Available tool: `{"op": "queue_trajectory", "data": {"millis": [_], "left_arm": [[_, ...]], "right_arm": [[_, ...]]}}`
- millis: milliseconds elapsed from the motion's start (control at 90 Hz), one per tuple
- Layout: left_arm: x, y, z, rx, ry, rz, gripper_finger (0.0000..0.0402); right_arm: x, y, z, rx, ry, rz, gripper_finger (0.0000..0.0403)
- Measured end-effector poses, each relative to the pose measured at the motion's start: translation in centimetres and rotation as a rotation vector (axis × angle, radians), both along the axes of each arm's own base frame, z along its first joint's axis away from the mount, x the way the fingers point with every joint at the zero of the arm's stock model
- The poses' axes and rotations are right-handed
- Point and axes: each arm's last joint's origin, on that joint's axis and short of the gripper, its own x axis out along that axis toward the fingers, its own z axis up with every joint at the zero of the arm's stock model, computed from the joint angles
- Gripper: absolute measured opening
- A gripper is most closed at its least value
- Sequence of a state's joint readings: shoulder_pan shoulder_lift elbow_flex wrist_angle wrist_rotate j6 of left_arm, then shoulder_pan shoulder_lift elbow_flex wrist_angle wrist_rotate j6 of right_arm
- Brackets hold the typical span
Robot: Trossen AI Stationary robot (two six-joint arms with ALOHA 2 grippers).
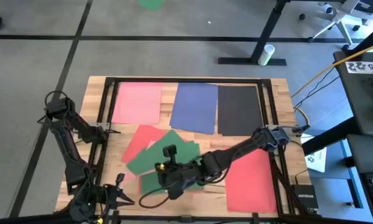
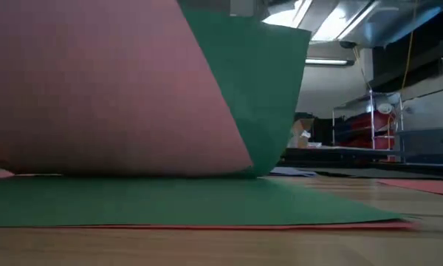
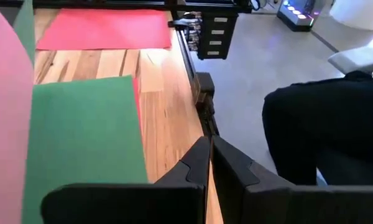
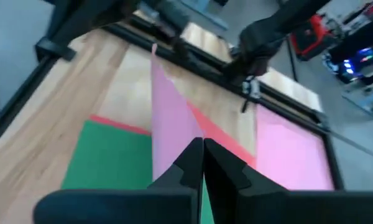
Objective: Organize paper
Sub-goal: Stack the pink paper on top of the other pink papers on the table
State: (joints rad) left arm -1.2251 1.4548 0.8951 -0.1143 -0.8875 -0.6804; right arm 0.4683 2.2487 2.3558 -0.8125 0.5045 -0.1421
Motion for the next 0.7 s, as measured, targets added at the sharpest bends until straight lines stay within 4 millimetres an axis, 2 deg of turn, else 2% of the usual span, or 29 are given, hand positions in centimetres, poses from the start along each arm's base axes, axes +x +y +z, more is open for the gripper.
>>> {"op": "queue_trajectory", "data": {"millis": [700], "left_arm": [[0.0,0.0,0.0,-0.001,0.0,-0.001,0.0]], "right_arm": [[-1.8,-3.0,5.0,-0.111,-0.119,-0.103,0.0]]}}
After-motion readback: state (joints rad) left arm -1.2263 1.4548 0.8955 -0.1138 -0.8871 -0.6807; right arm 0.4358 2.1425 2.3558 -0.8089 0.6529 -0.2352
